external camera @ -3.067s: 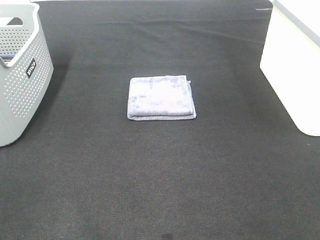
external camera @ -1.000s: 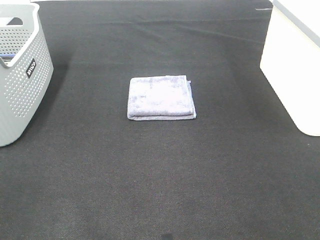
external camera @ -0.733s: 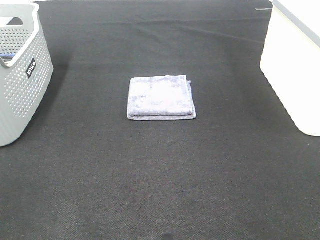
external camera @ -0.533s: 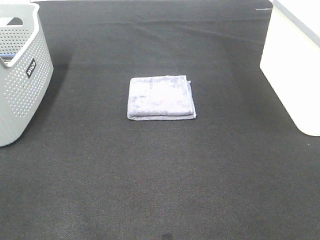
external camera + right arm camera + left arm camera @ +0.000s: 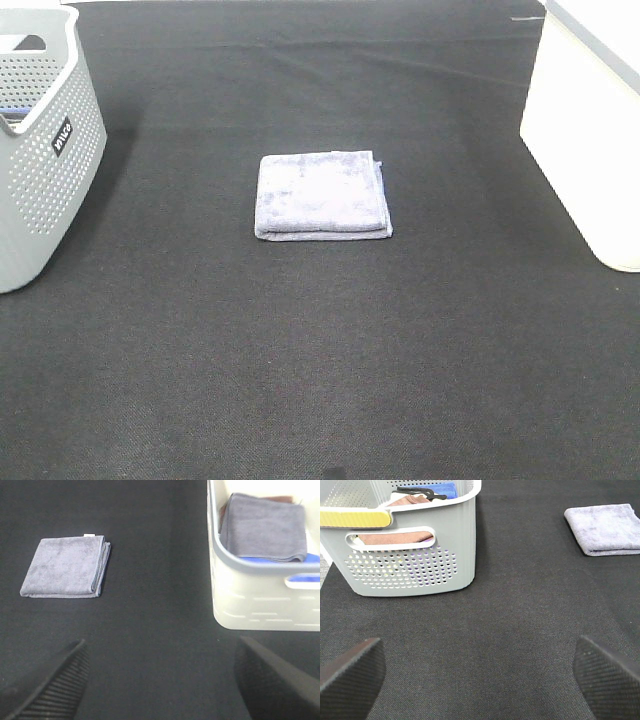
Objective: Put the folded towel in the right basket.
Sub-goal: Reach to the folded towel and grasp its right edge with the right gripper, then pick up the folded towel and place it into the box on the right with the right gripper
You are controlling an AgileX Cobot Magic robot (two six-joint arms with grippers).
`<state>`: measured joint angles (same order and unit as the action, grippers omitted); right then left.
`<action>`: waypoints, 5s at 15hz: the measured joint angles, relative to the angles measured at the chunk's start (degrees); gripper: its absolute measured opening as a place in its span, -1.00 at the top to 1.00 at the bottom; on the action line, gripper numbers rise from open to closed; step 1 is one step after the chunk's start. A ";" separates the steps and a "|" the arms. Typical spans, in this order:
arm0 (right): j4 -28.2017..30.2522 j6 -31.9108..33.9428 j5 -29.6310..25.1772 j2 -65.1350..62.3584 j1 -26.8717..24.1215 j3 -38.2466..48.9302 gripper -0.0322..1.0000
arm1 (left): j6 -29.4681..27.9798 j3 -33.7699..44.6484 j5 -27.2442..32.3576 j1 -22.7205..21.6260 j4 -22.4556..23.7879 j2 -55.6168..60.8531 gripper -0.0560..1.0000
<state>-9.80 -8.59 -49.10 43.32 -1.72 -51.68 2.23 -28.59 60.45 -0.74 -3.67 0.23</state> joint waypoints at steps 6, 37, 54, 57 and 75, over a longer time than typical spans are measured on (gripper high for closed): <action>-2.06 -2.58 -2.64 30.54 0.00 -22.75 -0.52 | 0.00 0.00 0.00 0.00 0.00 0.00 -0.94; -20.28 -4.53 -17.59 104.85 13.29 -75.06 -0.52 | 0.00 0.00 0.00 0.00 0.00 0.00 -0.94; -26.70 -8.25 -17.65 102.90 13.46 -75.52 0.81 | 0.00 0.00 0.00 0.00 0.00 0.00 -0.94; -26.47 -9.91 -17.93 96.14 13.46 -75.52 0.81 | 0.00 0.00 0.00 0.00 0.00 0.00 -0.94; -3.84 -2.81 -20.91 67.38 -5.44 -75.52 0.81 | 0.00 0.00 0.00 0.00 0.00 0.00 -0.94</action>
<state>-13.64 -11.40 -70.02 110.70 -7.16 -127.20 2.23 -28.59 60.45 -0.74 -3.67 0.23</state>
